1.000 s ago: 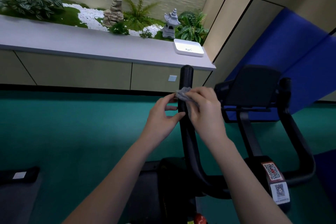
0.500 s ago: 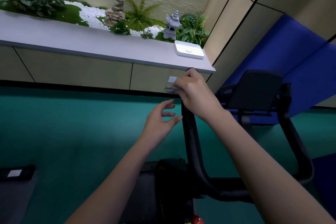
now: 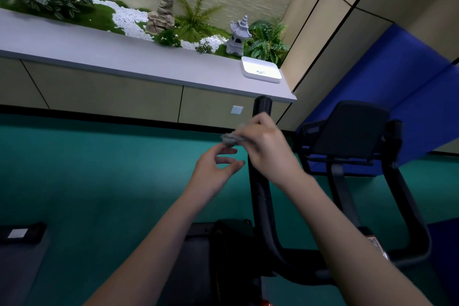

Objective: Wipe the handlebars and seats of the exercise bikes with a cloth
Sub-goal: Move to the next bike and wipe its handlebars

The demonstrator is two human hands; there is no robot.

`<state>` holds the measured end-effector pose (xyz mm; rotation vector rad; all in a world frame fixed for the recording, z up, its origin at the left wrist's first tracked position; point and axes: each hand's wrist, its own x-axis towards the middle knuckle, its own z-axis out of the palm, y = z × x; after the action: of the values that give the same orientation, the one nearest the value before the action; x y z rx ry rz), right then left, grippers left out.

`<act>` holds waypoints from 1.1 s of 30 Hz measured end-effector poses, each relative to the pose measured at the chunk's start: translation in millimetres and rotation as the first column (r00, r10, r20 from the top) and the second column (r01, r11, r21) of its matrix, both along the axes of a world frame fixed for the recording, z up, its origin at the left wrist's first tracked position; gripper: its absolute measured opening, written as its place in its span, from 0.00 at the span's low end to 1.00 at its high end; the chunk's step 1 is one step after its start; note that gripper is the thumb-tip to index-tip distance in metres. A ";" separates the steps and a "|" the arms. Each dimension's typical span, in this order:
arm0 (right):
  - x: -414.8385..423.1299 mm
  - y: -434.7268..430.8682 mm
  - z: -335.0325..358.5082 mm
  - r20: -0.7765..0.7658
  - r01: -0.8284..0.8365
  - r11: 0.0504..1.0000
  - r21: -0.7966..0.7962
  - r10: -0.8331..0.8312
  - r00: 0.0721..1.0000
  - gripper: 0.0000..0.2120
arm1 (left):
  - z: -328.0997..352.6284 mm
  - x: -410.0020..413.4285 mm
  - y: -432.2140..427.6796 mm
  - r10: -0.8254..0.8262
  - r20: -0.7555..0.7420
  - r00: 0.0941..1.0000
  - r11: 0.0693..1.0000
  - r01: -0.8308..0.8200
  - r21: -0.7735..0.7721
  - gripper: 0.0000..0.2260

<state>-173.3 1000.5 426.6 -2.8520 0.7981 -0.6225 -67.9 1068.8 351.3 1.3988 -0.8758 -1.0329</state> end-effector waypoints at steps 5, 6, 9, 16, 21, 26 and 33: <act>-4.6 8.6 14.3 0.510 0.237 0.961 0.145 -0.277 0.814 0.10 | 4.4 3.5 -5.4 -0.002 0.001 1.000 1.000 0.002 -0.013 0.17; -1.7 2.0 20.8 0.590 0.310 0.935 0.172 -0.350 0.728 0.09 | 6.2 2.8 -7.1 -0.003 0.004 1.000 1.000 0.003 -0.017 0.17; 10.4 -23.3 34.1 0.619 0.456 0.854 0.252 -0.504 0.602 0.08 | 12.6 -0.6 -13.2 -0.005 0.029 1.000 0.999 0.006 -0.041 0.18; 19.1 -49.5 17.1 0.365 0.508 0.754 0.417 -0.651 0.666 0.11 | 21.4 -2.5 -27.5 -0.001 0.048 0.999 0.993 0.007 -0.117 0.20; 15.6 -32.0 1.1 0.306 0.451 0.689 0.567 -0.685 0.661 0.14 | 19.1 2.3 -29.5 0.015 0.070 0.997 0.991 -0.006 -0.131 0.19; 8.4 -26.2 -7.7 0.237 0.412 0.622 0.666 -0.700 0.674 0.14 | 17.0 3.6 -29.6 0.020 0.089 0.996 0.990 -0.007 -0.143 0.19; 4.8 -18.4 -2.3 0.132 0.385 0.550 0.741 -0.682 0.719 0.14 | 24.9 -2.8 -38.7 0.038 0.137 0.990 0.981 -0.011 -0.192 0.21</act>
<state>-168.5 982.1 424.3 -1.6868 1.4843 -0.7541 -70.7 1030.1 376.2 1.3274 -1.0301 -0.8165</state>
